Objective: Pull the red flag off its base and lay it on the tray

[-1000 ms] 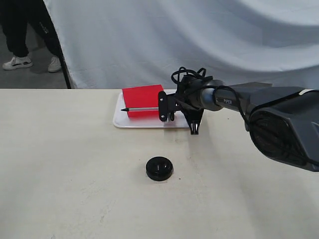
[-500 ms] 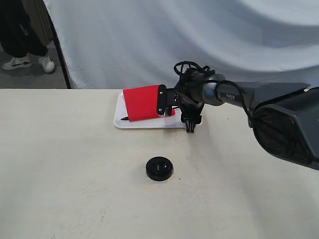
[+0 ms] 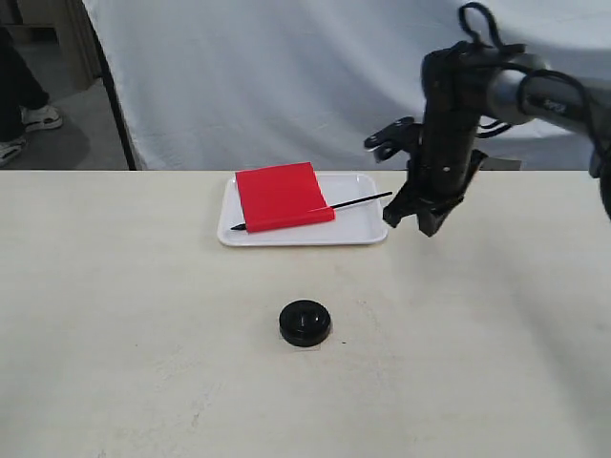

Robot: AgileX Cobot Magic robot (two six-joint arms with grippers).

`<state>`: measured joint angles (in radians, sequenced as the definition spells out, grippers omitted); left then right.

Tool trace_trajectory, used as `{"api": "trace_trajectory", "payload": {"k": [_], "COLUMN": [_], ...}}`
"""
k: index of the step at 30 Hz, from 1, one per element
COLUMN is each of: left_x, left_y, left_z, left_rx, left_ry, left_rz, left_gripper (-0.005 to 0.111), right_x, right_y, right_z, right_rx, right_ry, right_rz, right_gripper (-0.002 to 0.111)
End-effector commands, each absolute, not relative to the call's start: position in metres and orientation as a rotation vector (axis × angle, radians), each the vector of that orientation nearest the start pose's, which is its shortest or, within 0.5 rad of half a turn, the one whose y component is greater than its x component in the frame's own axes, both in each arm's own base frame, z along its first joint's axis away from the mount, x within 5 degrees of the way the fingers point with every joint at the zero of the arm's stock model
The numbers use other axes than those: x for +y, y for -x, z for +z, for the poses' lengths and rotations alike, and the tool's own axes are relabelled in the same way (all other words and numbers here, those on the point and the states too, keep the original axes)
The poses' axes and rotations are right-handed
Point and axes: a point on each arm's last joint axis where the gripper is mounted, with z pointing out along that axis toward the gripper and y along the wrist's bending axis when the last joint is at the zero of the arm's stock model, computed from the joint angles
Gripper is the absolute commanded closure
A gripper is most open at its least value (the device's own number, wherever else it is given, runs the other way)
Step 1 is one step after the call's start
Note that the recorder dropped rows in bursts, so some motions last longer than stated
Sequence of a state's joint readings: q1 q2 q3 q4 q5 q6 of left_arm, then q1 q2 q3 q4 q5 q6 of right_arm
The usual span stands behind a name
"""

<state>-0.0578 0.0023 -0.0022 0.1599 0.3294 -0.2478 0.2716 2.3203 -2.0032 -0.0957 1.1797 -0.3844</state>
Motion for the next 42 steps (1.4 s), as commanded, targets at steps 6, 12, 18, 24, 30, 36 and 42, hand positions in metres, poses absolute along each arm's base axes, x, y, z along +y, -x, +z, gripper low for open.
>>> {"api": "trace_trajectory", "payload": {"k": [6, 12, 18, 24, 30, 36, 42], "left_x": [0.001, 0.001, 0.001, 0.001, 0.001, 0.001, 0.001], "left_y": [-0.054, -0.054, -0.054, -0.054, -0.054, -0.054, -0.054], "left_z": [0.184, 0.184, 0.184, 0.184, 0.184, 0.184, 0.184], "left_rx": [1.803, 1.803, 1.803, 1.803, 1.803, 1.803, 1.803], "left_ry": [0.063, 0.063, 0.063, 0.063, 0.063, 0.063, 0.063], "left_rz": [-0.063, -0.063, -0.063, -0.063, -0.063, -0.063, -0.063], "left_gripper": [0.107, 0.107, 0.107, 0.107, 0.107, 0.107, 0.107], "right_x": [0.009, -0.030, -0.034, -0.014, -0.003, -0.002, -0.001], "right_y": [-0.380, -0.295, -0.174, -0.094, -0.039, -0.028, -0.030], "right_z": [0.243, 0.302, 0.329, 0.305, 0.301, 0.304, 0.300], "right_rx": [2.920, 2.612, 2.088, 1.689, 1.320, 1.259, 1.273], "right_ry": [0.246, -0.062, -0.201, -0.186, -0.113, -0.105, -0.137], "right_rz": [-0.063, -0.126, -0.154, -0.062, 0.040, 0.053, 0.102], "right_gripper": [0.109, 0.109, 0.109, 0.109, 0.109, 0.109, 0.109]}}
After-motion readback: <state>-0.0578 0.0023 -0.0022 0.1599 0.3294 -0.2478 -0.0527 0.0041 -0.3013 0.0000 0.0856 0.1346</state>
